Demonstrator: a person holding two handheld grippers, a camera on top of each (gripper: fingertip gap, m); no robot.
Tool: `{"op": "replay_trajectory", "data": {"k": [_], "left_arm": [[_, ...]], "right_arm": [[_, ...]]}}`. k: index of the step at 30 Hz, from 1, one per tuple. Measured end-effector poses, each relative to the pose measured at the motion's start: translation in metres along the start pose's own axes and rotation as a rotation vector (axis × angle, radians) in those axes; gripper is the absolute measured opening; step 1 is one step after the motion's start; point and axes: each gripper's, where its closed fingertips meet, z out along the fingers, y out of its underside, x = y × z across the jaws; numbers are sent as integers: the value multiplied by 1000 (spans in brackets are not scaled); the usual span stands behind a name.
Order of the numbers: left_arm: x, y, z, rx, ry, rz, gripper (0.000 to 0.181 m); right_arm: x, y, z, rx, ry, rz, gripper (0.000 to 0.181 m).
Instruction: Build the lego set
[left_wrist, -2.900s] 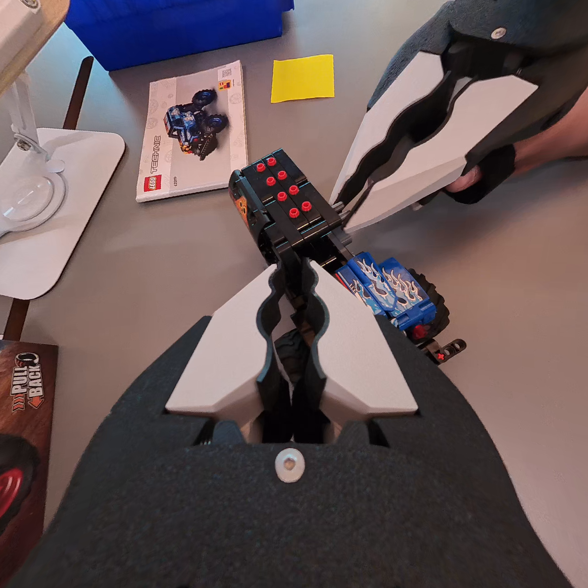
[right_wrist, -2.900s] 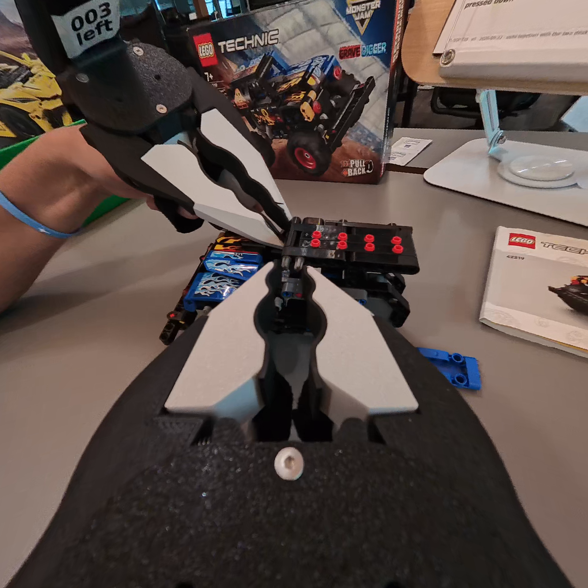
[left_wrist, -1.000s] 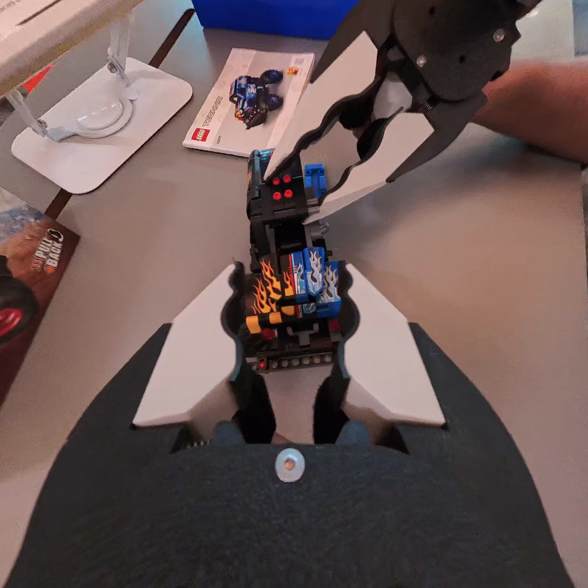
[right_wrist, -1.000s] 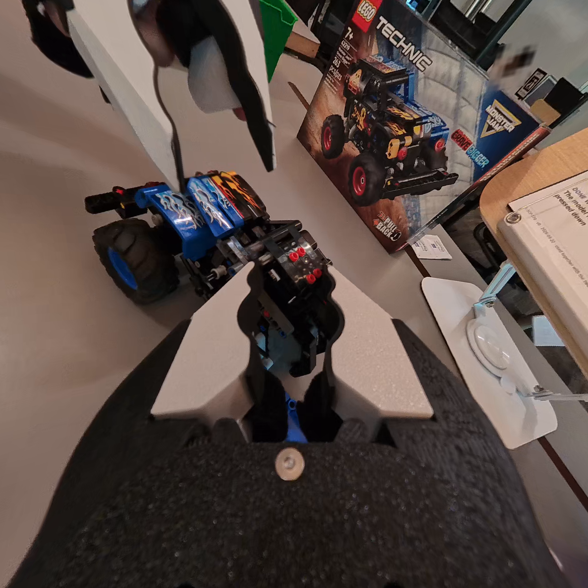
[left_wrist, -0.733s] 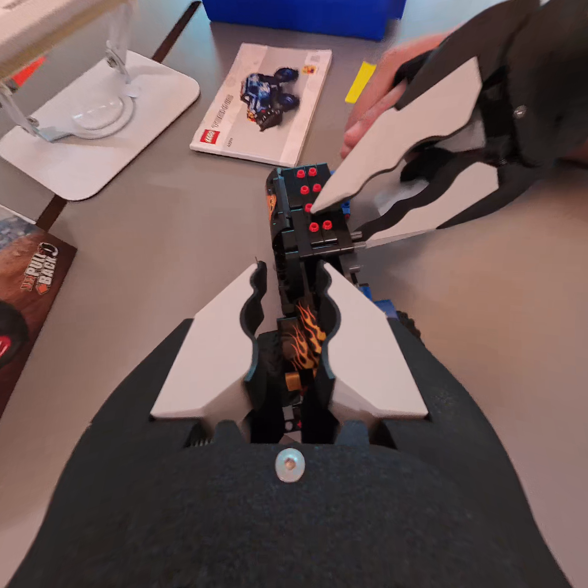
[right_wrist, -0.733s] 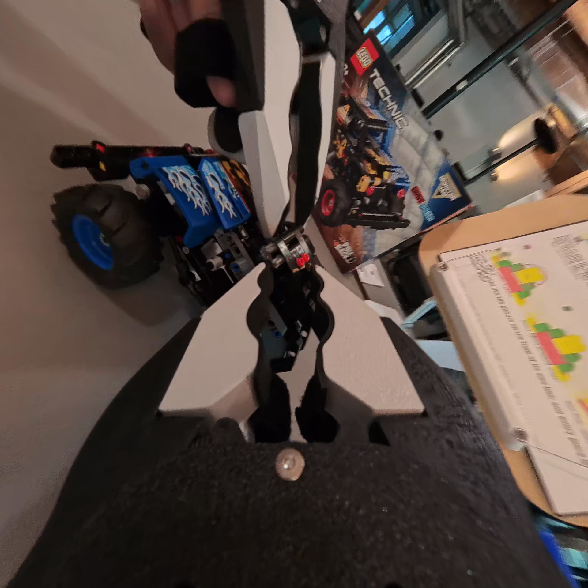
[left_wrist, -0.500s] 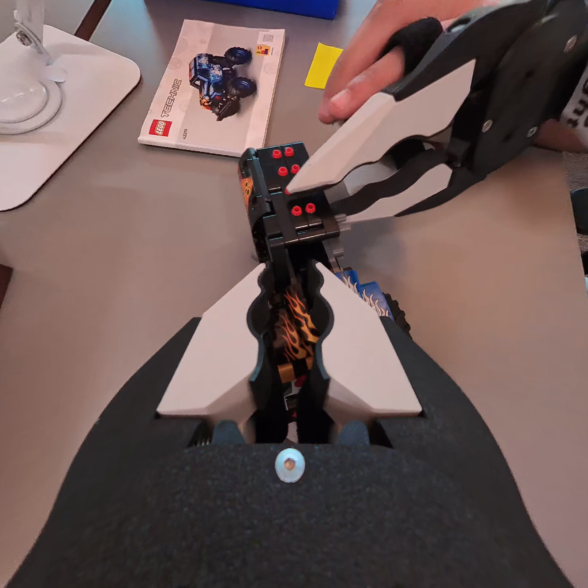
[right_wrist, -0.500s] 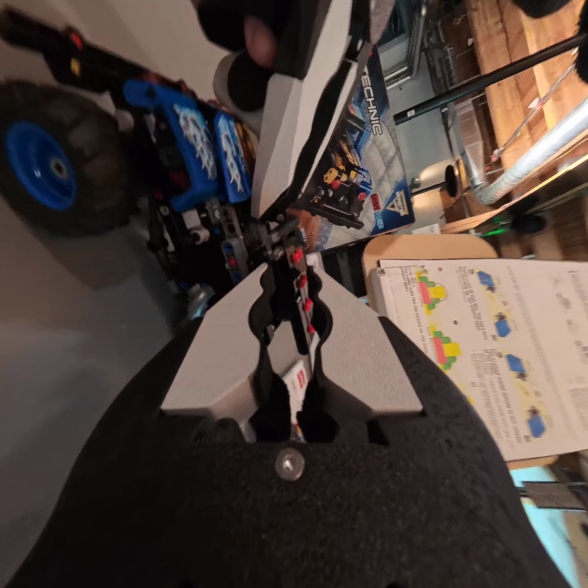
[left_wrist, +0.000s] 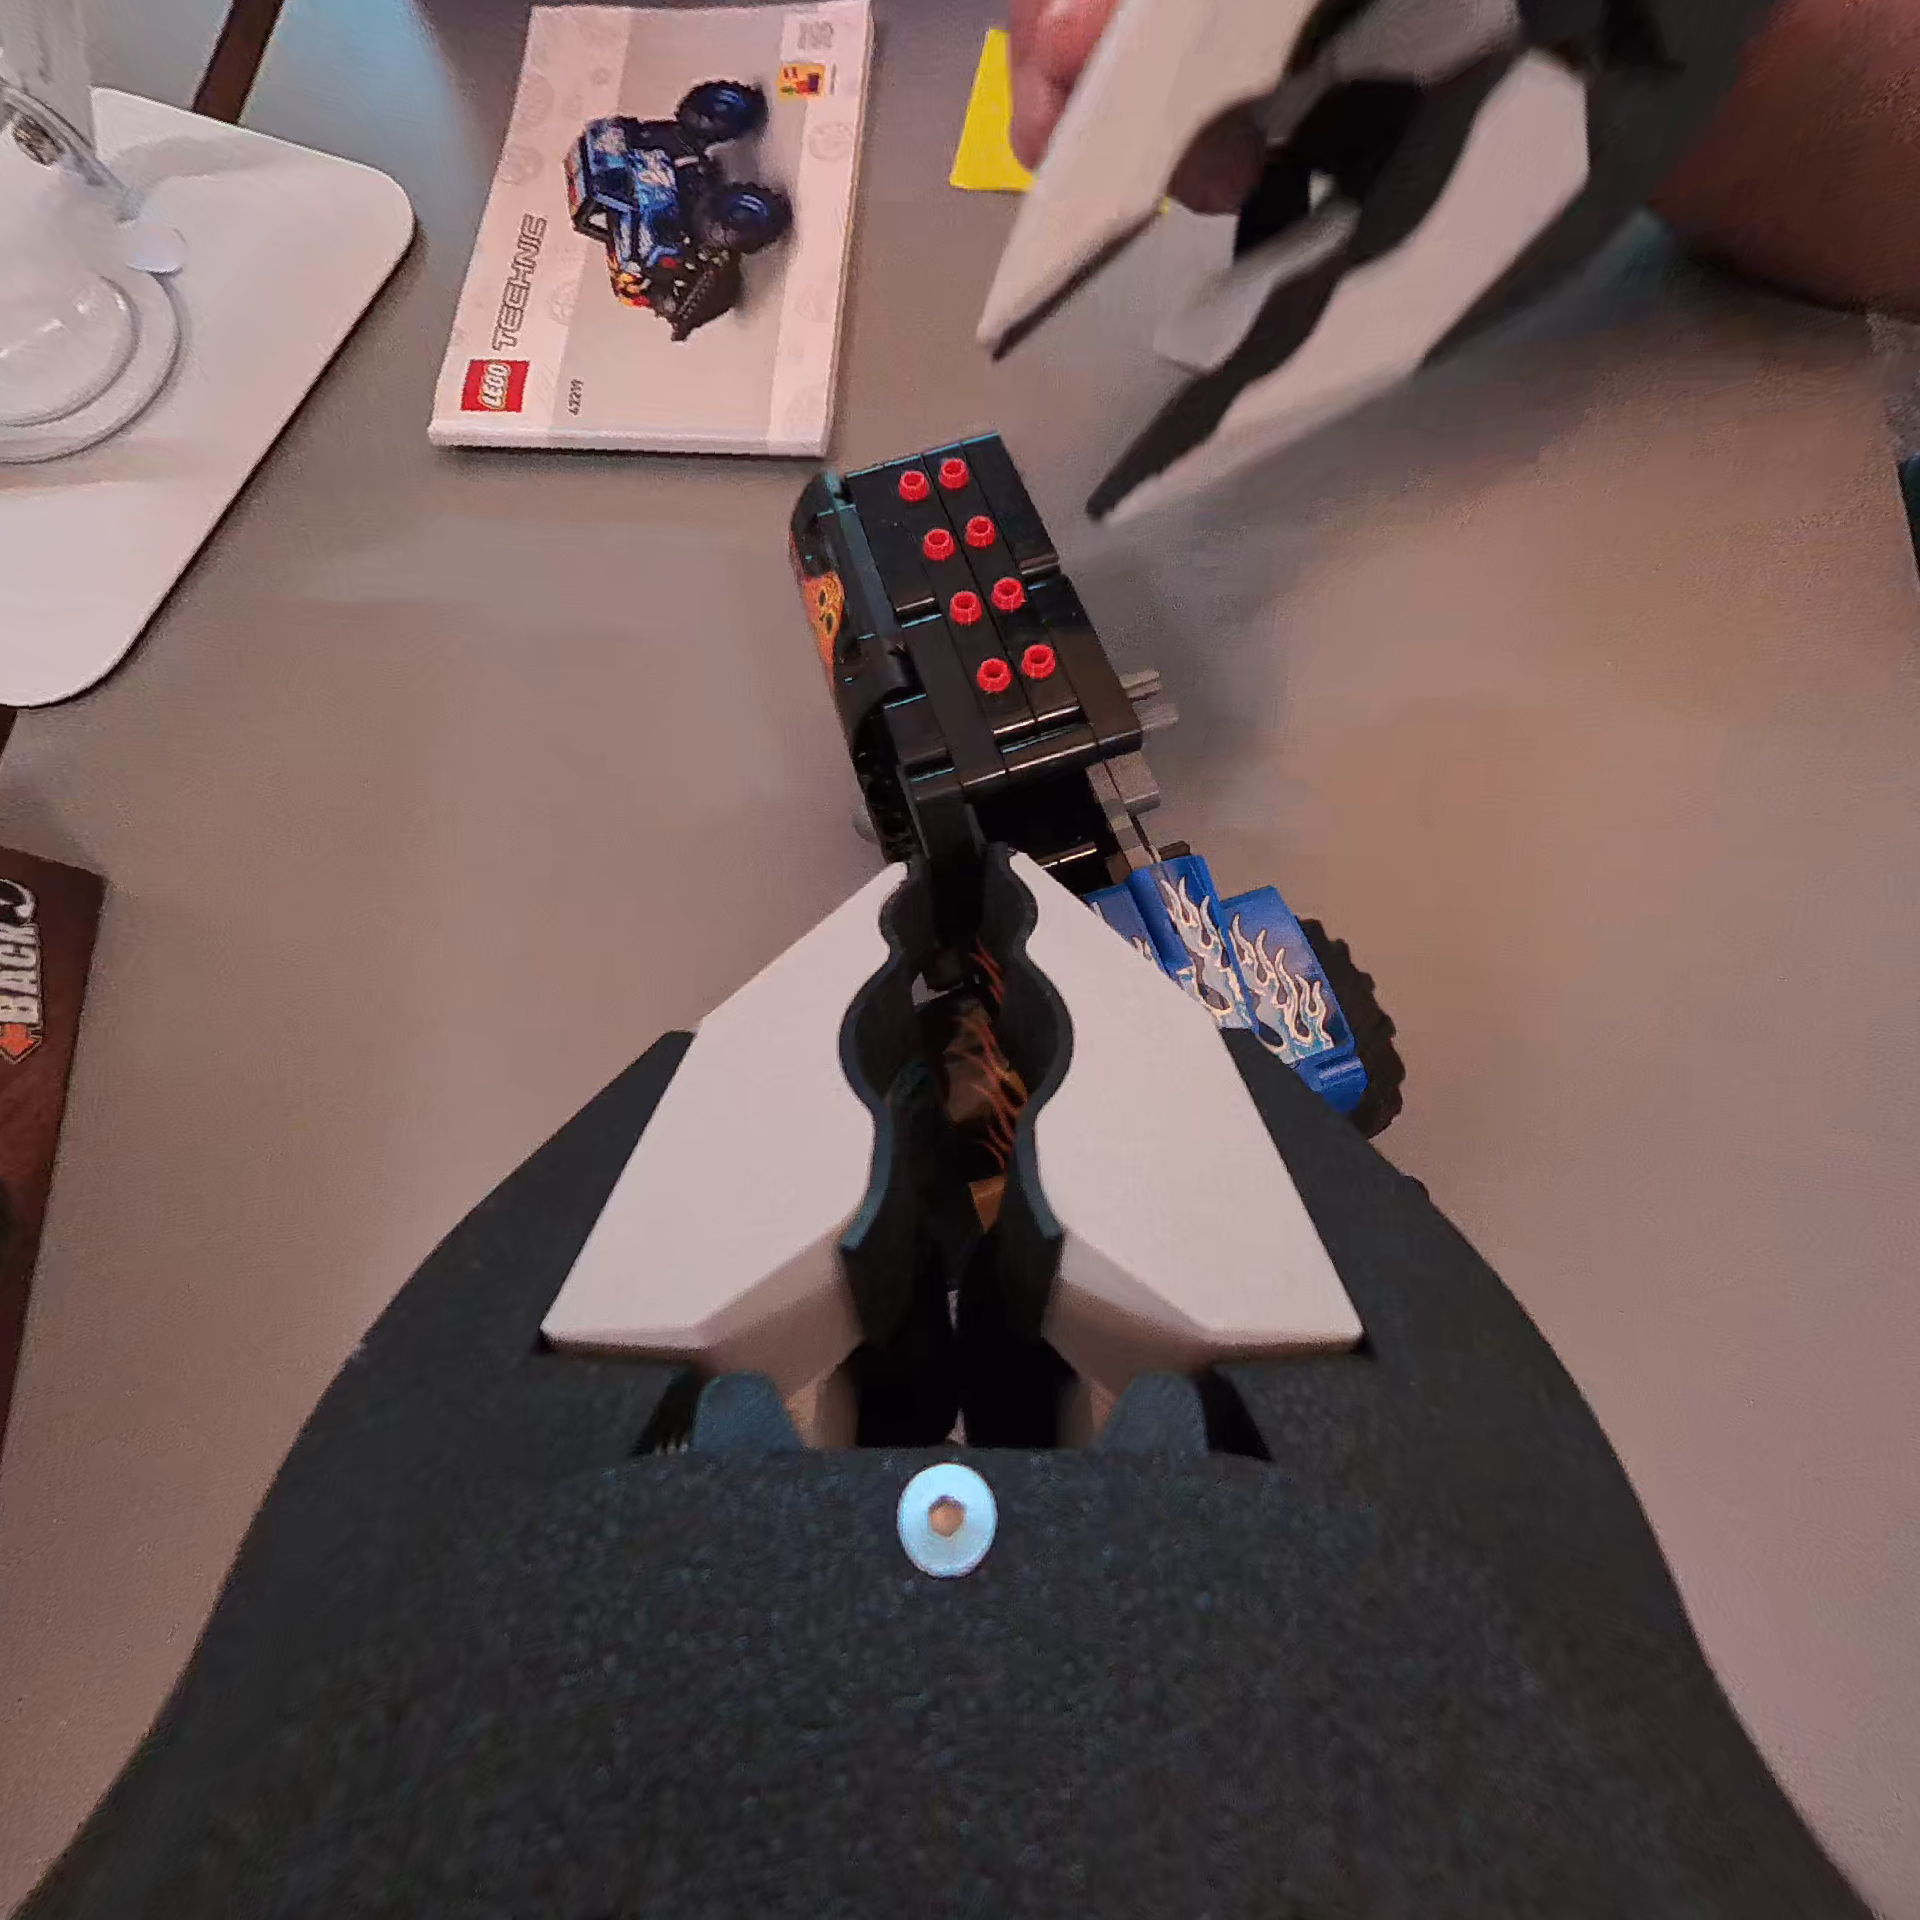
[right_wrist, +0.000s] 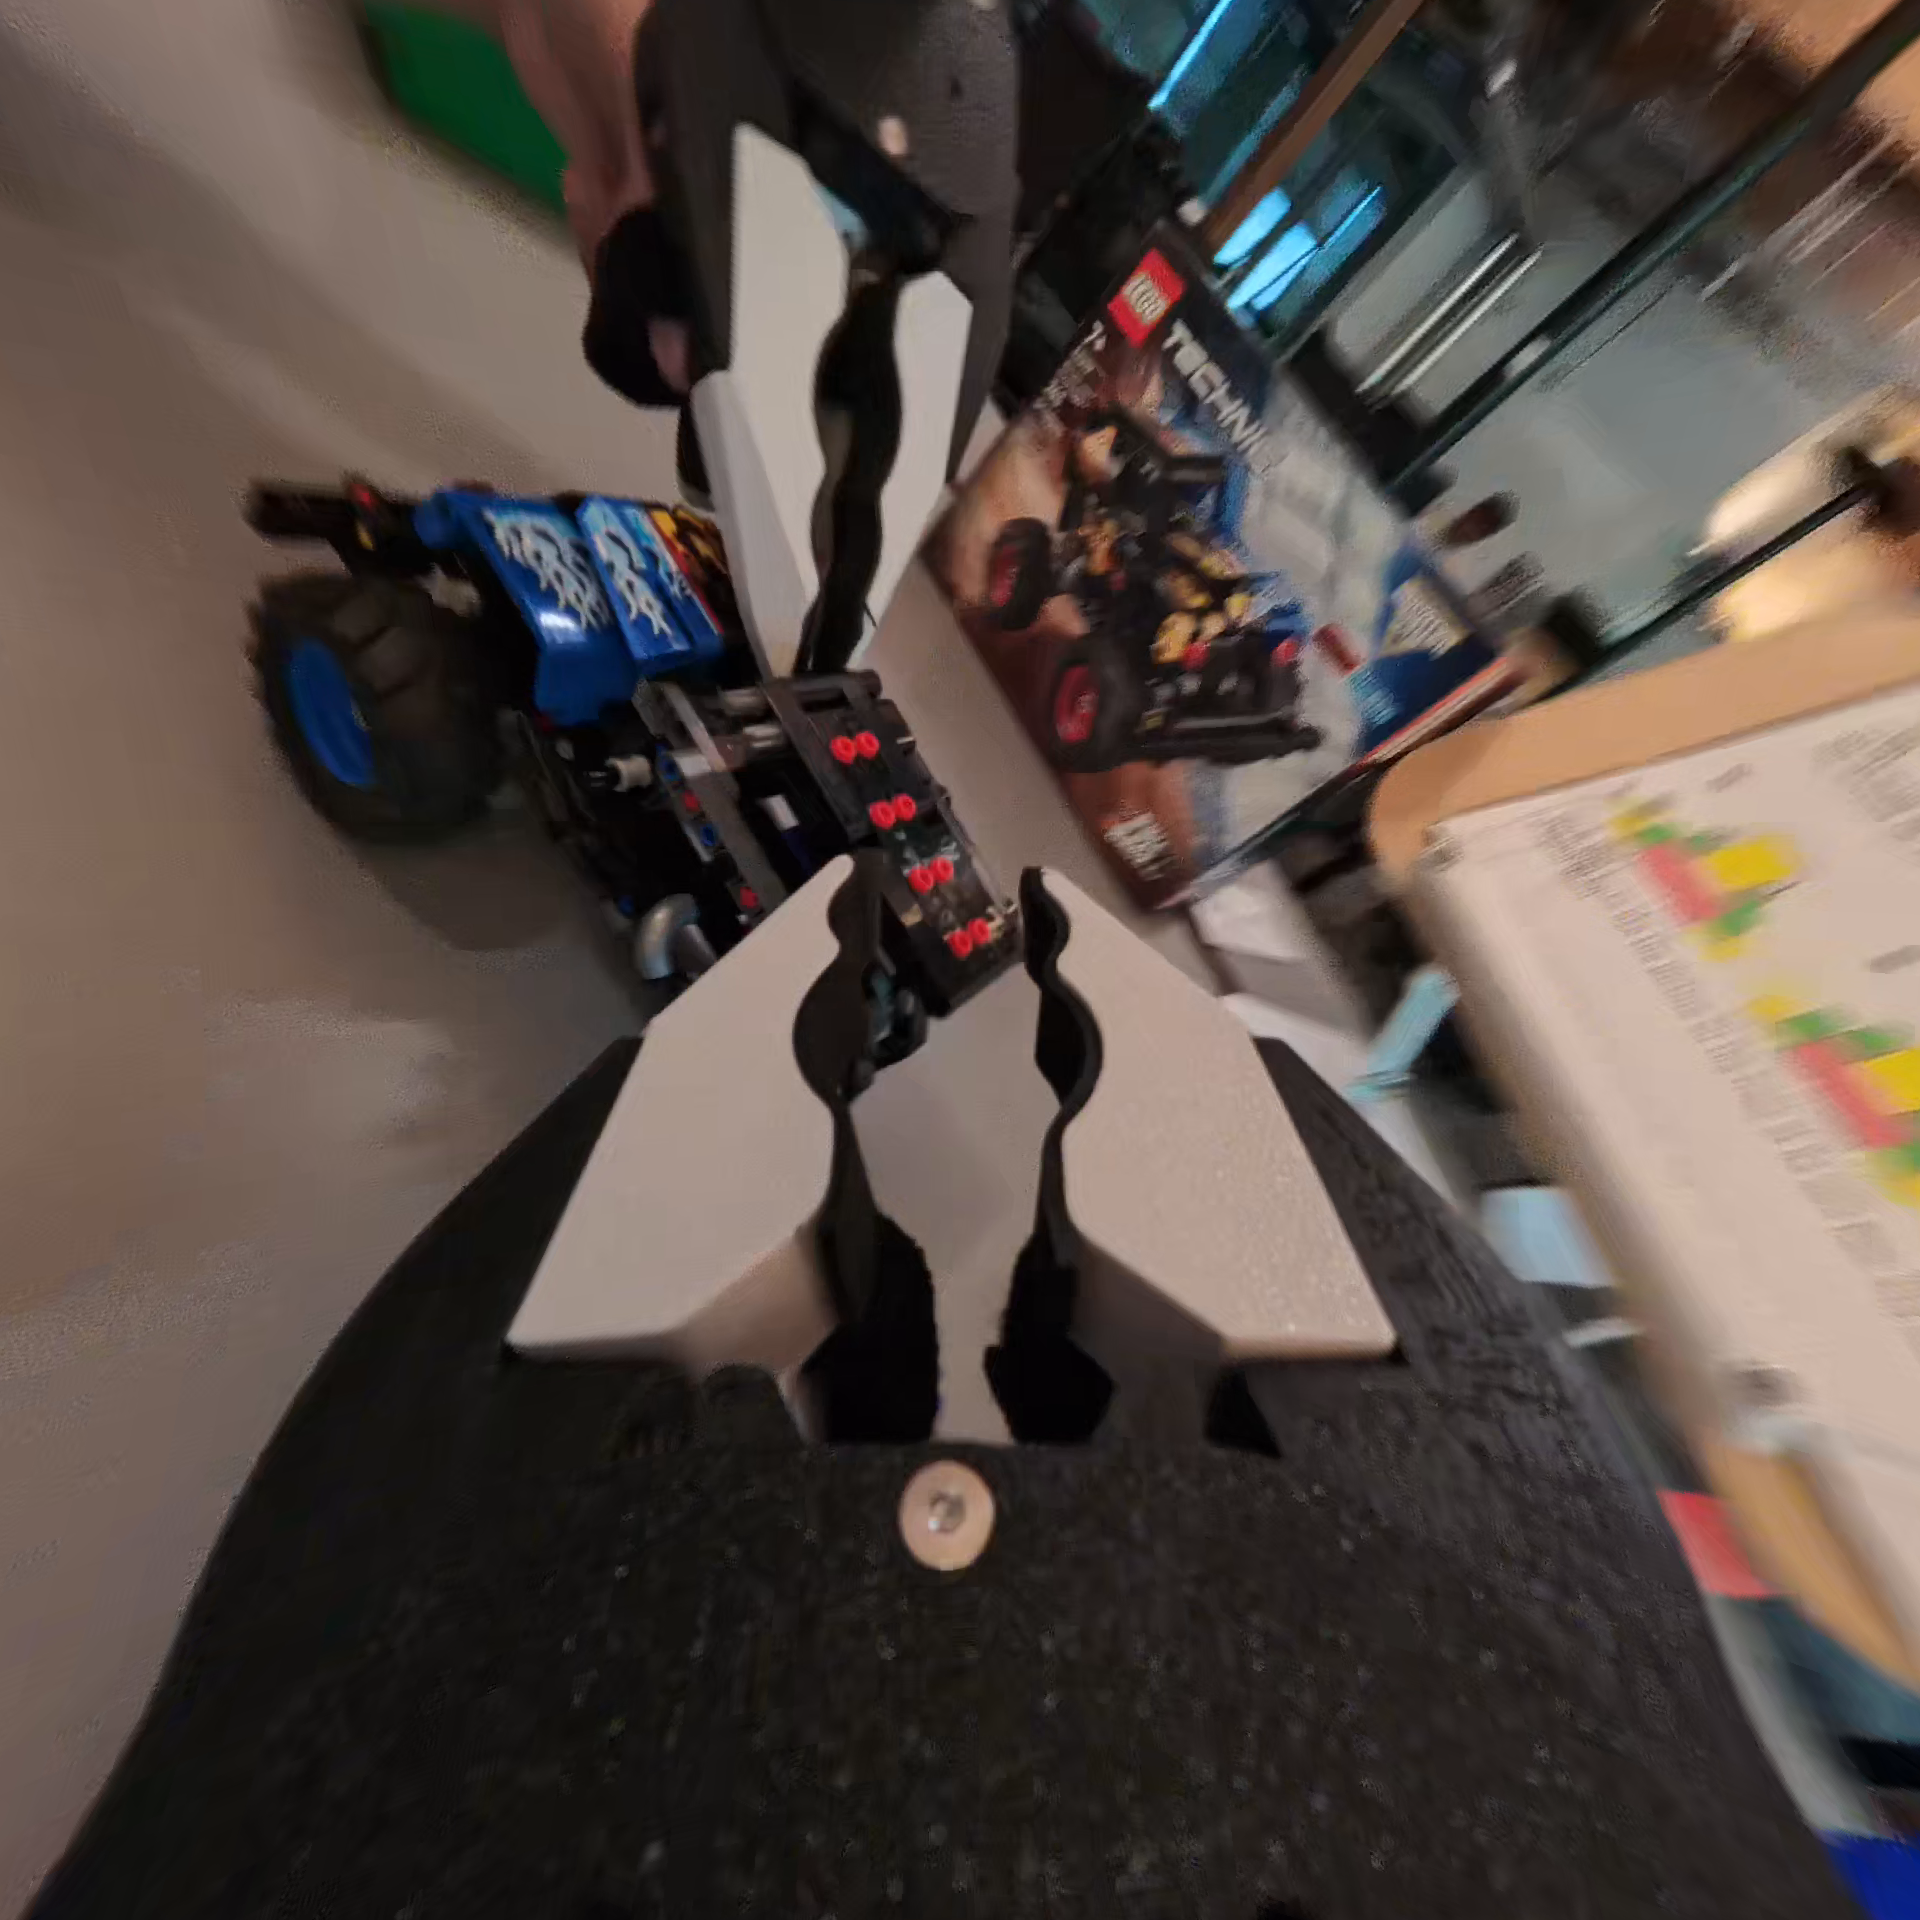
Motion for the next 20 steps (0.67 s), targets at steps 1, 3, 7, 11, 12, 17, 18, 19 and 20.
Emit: {"op": "replay_trajectory", "data": {"k": [1,3,7,11,12,17,18,19,20], "left_arm": [[1,3,-3,-8,9,4,9],[4,7,-8,-22,19,1,8],[9,17,-18,-50,22,14,9],[11,23,-27,-70,19,54,11],[9,21,-27,-56,6,61,17],[14,17,-15,-30,55,44,16],[13,16,-13,-15,56,16,13],[12,14,-12,-5,60,-23,10],[12,13,-11,6,60,-65,10]], "right_arm": [[0,4,0,2,-73,147,33],[-6,18,3,-42,-198,325,41],[-15,17,7,-19,-271,424,39],[-15,9,9,2,-313,566,37],[-15,7,10,-2,-308,594,36],[-23,6,15,-111,-84,599,34],[-30,5,14,-143,-28,619,33],[-35,5,12,-171,41,660,32],[-42,5,11,-186,83,703,25]]}}
